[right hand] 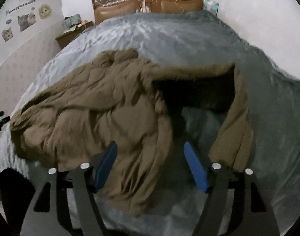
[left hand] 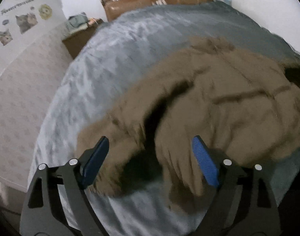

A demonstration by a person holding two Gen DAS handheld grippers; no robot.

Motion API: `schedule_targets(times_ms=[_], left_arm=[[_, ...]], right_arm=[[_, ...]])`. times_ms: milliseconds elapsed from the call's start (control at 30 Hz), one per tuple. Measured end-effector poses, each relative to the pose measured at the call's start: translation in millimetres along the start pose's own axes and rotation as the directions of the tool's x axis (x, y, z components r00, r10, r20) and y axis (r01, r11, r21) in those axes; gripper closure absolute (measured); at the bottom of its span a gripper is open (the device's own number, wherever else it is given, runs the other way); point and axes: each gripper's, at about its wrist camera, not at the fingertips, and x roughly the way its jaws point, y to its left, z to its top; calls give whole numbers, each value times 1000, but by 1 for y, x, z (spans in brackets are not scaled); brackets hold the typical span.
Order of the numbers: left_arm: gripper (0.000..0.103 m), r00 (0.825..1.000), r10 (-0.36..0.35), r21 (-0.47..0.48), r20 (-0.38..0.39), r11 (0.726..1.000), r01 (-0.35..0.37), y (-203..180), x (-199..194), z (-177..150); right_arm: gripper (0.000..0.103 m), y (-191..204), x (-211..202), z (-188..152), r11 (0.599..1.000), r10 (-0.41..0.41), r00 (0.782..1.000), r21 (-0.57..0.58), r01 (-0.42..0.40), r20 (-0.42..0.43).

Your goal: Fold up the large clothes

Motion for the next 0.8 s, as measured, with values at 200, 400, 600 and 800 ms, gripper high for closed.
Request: schedule_targets(times_ms=[200, 400, 600, 800], left_arm=[[3, 995, 100, -26, 24, 995, -99, 33, 39, 66], [3, 979, 174, 8, -107, 985, -174, 34, 125, 115], [12, 921, 76, -90, -383, 989, -119, 50, 218, 75], [77, 928, 59, -96, -367, 990, -101, 39, 222, 56]], right_arm=[[13, 2, 33, 86, 998, -33, 997, -54, 37, 76], [13, -16, 130, 154, 998, -62, 997, 11, 62, -39], [13, -30, 222, 132, 992, -105, 958, 33, 118, -267], [81, -12, 251, 98, 999, -35, 947, -33, 25, -321]])
